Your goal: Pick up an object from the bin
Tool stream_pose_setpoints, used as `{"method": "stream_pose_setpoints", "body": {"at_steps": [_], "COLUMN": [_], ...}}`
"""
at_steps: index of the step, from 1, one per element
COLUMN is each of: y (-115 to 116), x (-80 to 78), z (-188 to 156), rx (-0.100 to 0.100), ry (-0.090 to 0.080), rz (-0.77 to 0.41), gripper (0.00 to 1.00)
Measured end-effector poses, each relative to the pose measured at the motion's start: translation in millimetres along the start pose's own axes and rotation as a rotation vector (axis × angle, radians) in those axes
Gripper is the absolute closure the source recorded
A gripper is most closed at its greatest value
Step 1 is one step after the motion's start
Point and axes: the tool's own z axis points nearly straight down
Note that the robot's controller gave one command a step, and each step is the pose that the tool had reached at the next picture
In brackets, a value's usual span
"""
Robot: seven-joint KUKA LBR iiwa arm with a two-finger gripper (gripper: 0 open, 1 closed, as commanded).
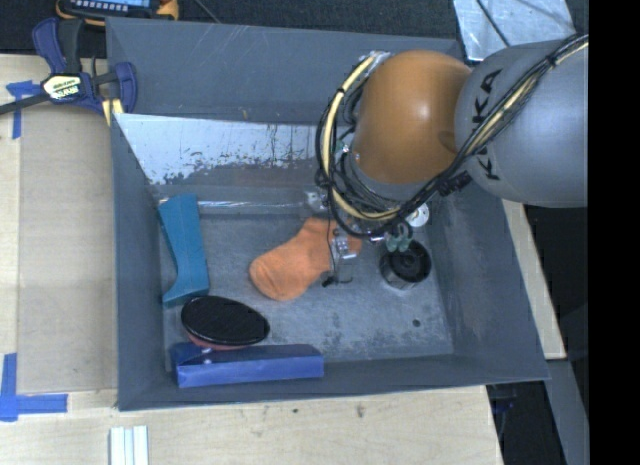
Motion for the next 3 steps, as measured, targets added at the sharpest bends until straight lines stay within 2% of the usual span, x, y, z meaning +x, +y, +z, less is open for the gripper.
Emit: {"method": "stream_pose_setpoints", "body": {"at_steps": [1,2,3], "y": [1,1,14], "x": [-18.7,-18.8,-32.3], "z": [23,23,51], "rx": [0.0,0.001,0.001], "ry": [-0.005,-0.005,-0.006], "rz": [0.088,0.088,0.05], "gripper": [1.0,1.0,1.0]}}
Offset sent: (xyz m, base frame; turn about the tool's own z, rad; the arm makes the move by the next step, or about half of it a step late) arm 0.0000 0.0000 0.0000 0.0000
